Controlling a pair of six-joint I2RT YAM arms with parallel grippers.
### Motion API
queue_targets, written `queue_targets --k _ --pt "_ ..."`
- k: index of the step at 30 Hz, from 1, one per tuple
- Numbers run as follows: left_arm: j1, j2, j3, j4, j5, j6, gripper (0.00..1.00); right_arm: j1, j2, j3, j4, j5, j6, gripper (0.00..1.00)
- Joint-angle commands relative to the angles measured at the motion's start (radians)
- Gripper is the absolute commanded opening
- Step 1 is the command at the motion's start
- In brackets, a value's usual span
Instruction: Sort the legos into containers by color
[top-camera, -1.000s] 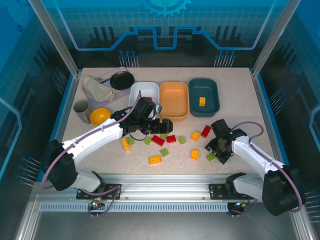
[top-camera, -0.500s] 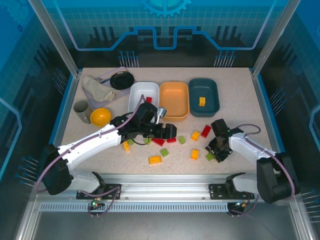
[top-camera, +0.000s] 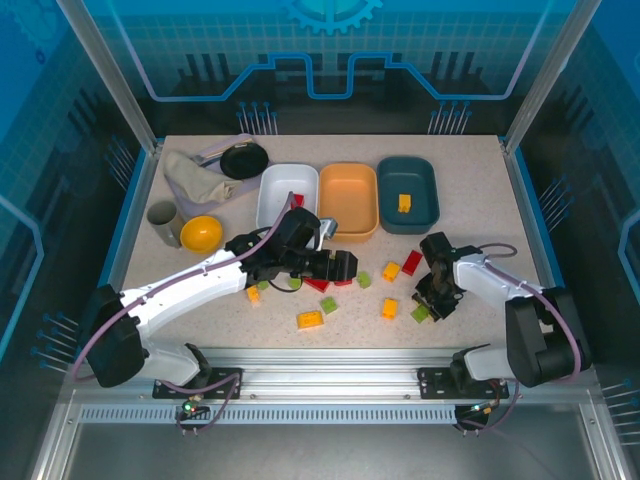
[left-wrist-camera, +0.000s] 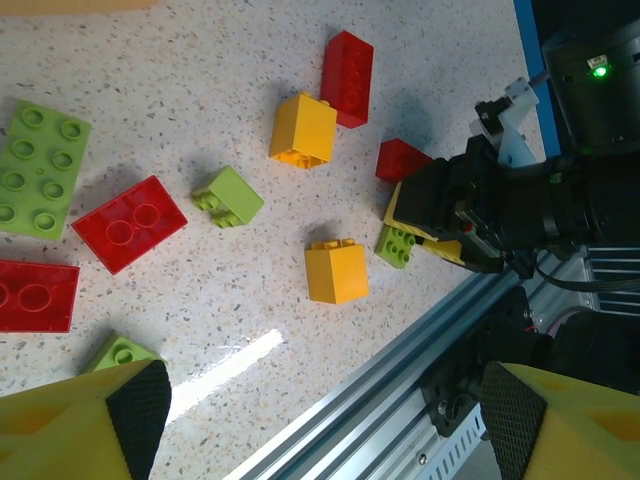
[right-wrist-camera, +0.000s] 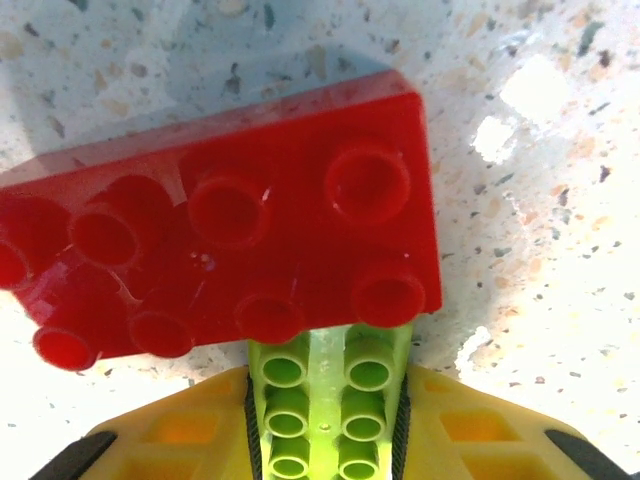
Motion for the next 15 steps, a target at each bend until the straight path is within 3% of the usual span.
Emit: queue_targets --k 1,4,7,15 --pt "-0.006 -0.024 0.050 -0.035 -0.074 -0.017 0.85 0.046 -0.056 0.061 -0.036 0.000 -0.033 0.26" --pt "0.002 -0.048 0.093 -0.094 -0.143 -0.032 0.84 0.135 -0.141 0.160 -0.091 0.071 -0.057 0.26" --pt "0.040 -0.060 0.130 -0.139 -0.185 -0.065 0.84 0.195 -0.124 0.274 -0.068 0.118 -0.136 0.26" --pt "0.211 -0.066 0.167 -0.238 -0.230 -0.164 0.84 0.253 0.314 0.723 -0.003 0.094 -0.455 0.27"
